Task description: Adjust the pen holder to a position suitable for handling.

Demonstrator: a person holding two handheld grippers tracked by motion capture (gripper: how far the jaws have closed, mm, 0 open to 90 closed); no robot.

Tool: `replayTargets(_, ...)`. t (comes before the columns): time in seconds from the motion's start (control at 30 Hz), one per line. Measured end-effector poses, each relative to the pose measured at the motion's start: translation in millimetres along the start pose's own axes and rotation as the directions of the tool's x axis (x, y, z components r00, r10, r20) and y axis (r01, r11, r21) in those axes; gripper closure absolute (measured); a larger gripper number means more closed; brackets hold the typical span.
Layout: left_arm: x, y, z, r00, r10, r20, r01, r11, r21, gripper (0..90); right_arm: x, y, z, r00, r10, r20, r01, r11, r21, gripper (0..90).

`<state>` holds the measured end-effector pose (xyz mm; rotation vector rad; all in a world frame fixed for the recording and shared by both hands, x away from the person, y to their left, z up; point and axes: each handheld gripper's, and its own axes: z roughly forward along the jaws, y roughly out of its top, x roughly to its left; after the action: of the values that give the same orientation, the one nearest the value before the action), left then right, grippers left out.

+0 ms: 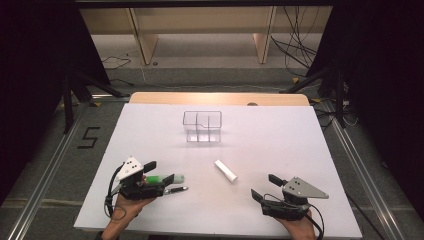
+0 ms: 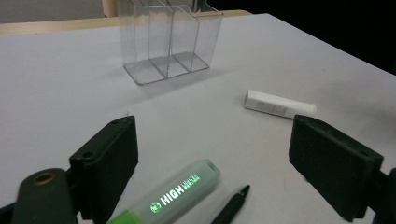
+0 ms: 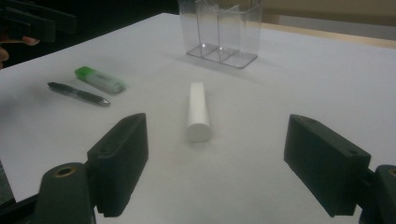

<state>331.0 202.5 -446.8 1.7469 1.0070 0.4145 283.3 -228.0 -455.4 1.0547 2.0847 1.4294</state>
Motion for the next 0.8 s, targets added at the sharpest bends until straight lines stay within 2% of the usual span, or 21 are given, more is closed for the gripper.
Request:
replayTargets(0.13,8.9,9.3,6.9,0.9996,-0.005,-0.028,0.005,1.0,-0.002,15.5,-0.2,0.1,-0.2,1.0,0.001,-0.001,-0.001,1.0,-0.001,22.9)
replayTargets(0.2,17.9,17.0,13.3,0.9981,-0.02,-0.059,0.021,0.9998,0.008,15.6,-0.4,0.0,-0.2,1.0,0.0,0.001,0.0,1.0,0.0,22.9)
replayTargets(0.5,44.8,42.4,31.4,0.9883,-0.043,-0.146,0.048,0.9983,0.032,16.3,0.0,0.2,0.5,1.0,-0.001,-0.001,0.001,1.0,0.0,22.9)
replayTargets(0.6,49.9,47.9,36.1,0.9867,-0.042,-0.157,0.049,0.998,0.041,16.7,0.2,0.3,0.4,1.0,-0.003,-0.002,0.003,1.0,0.0,22.9)
replayTargets(0.63,54.6,53.5,43.0,0.9843,-0.043,-0.171,0.052,0.9975,0.047,16.7,0.2,0.3,0.4,1.0,-0.003,-0.002,0.003,1.0,0.0,22.9)
replayTargets(0.8,63.1,63.8,62.3,0.9813,-0.041,-0.188,0.056,0.9954,0.078,18.2,0.5,0.6,0.4,1.0,-0.004,-0.003,0.004,1.0,-0.001,22.9)
